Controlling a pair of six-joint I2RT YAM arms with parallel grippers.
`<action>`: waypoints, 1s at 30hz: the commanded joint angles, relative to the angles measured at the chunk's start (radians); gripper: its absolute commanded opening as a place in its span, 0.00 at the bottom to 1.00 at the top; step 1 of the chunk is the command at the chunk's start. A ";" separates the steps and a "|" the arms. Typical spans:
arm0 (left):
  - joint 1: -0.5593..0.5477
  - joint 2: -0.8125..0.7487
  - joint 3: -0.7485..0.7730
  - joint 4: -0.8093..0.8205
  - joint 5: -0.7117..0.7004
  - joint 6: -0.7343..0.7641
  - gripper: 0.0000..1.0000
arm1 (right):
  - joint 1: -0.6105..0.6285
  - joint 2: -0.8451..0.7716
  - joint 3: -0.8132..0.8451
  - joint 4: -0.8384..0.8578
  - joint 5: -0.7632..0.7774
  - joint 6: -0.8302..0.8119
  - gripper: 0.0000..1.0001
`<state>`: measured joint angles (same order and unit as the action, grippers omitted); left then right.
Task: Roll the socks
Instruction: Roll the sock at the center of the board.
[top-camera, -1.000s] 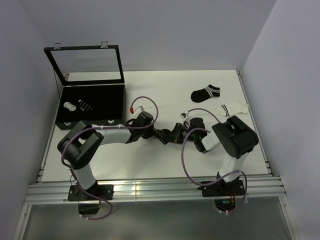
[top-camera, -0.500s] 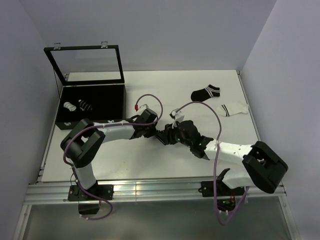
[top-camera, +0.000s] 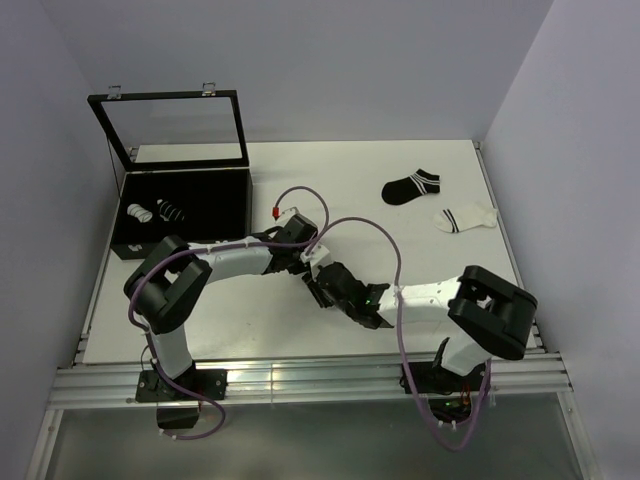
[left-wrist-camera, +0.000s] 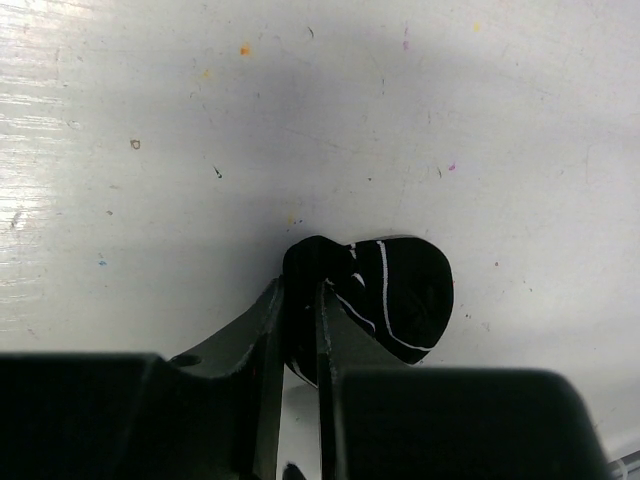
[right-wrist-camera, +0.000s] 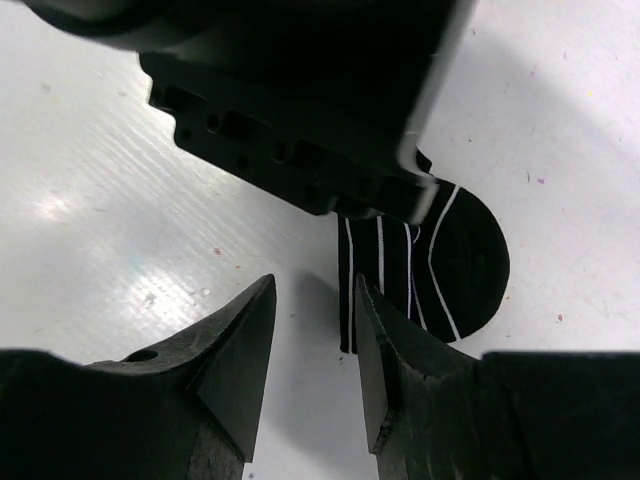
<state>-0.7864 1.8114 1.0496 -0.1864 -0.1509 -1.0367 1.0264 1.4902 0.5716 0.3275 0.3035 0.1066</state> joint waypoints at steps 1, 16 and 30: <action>-0.008 0.023 0.013 -0.074 0.013 0.030 0.18 | 0.027 0.065 0.066 -0.022 0.123 -0.039 0.44; -0.007 0.023 0.013 -0.084 0.030 0.046 0.17 | 0.043 -0.004 0.030 -0.019 0.237 -0.013 0.46; -0.007 0.019 0.018 -0.094 0.031 0.044 0.17 | 0.044 0.137 0.071 -0.062 0.212 0.015 0.47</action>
<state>-0.7860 1.8114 1.0569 -0.2092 -0.1295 -1.0275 1.0710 1.5852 0.6113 0.2779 0.5060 0.1009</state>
